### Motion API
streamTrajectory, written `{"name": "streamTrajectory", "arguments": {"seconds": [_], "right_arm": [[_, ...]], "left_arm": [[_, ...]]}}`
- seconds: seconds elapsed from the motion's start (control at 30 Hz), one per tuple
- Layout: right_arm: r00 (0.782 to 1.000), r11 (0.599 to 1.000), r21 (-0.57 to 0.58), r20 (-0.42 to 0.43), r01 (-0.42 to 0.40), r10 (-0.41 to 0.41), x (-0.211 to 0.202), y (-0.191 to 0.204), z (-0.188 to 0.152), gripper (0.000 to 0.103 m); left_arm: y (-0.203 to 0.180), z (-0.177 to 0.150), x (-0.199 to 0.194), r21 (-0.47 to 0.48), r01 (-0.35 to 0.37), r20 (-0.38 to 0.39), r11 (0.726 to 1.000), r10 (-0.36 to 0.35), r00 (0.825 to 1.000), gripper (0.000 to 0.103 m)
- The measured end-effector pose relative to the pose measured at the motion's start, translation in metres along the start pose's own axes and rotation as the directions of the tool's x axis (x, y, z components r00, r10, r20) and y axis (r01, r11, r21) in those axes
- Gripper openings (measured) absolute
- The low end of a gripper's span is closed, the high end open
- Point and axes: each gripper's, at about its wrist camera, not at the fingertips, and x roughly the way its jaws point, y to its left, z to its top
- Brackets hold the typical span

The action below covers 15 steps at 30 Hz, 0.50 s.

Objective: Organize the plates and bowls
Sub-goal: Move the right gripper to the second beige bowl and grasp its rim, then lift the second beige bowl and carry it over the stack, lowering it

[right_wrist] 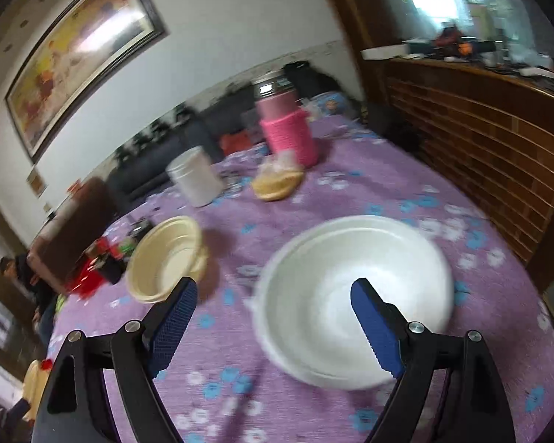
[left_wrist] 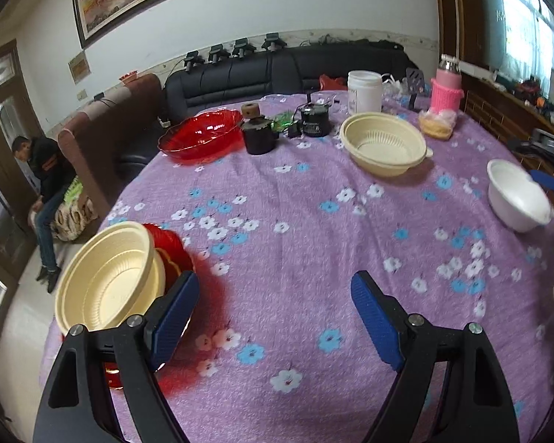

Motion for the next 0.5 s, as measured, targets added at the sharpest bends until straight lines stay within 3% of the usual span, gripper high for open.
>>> {"name": "streamTrajectory", "arguments": {"seconds": [0.1,0.3,0.4,0.5], "right_arm": [[0.994,0.999,-0.005,-0.093,-0.053,0.053,0.031,0.025,0.011,0.088],[0.979,0.998,-0.065,-0.202,-0.014,0.001,0.109,0.073,0.025,0.086],[0.966,0.998,-0.065,-0.258,0.017,-0.033,0.147,0.085,0.023,0.076],[0.948,0.997,-0.068,-0.315,0.03,-0.05,0.172,0.089,0.018,0.054]], "left_arm": [[0.004,0.0,0.001,-0.025,0.028,-0.005,0.999,-0.029,1.0,0.084],[0.017,-0.005,-0.001,-0.038,0.029,-0.015,0.999,-0.029,0.999,0.084],[0.025,-0.006,-0.003,-0.042,0.019,-0.018,0.999,-0.02,1.0,0.084],[0.031,-0.006,-0.002,-0.049,0.016,-0.024,0.999,-0.017,1.0,0.084]]}}
